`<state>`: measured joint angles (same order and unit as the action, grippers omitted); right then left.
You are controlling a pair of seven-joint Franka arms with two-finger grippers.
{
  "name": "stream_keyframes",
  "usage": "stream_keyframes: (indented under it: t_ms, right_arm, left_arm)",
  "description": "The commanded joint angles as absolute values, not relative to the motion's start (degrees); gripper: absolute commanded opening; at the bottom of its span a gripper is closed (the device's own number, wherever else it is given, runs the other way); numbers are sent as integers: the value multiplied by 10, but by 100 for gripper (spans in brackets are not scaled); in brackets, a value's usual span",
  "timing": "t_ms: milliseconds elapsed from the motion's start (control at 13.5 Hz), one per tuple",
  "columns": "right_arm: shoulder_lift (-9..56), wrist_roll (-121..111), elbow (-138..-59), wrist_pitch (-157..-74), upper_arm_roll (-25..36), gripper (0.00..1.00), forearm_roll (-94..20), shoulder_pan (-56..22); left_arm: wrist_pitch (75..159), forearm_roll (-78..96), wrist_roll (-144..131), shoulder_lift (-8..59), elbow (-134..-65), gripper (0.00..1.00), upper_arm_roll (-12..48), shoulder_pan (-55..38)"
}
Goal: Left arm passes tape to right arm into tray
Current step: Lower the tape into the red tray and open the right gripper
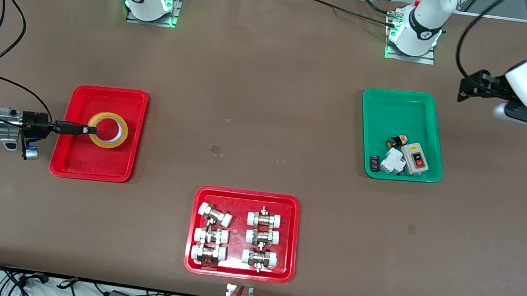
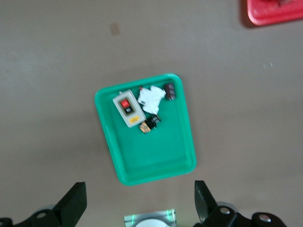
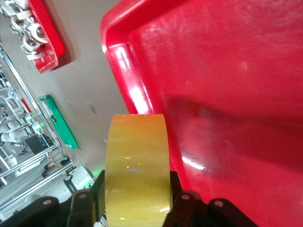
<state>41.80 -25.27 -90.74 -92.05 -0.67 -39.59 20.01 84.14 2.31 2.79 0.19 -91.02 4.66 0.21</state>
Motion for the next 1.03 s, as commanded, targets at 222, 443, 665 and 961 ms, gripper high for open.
stream_keyframes:
  t_ms: [222,443,665,961]
  right_arm:
    - [435,-273,-901,-917,-19,45,-390,226]
    - [445,-274,-898,-921,-19,46,-395,229]
    - [446,-273,-897,-925,-20,53,-396,229]
    - [446,-274,-898,-918,-19,100,-388,240]
  left_arm:
    - [840,11,42,11,-868,100,49,24]
    - [847,18,38,16,-868,100,40,25]
    - [856,19,38,17,-875,100,41,27]
    - [857,20,38,18,-869,100,48,20]
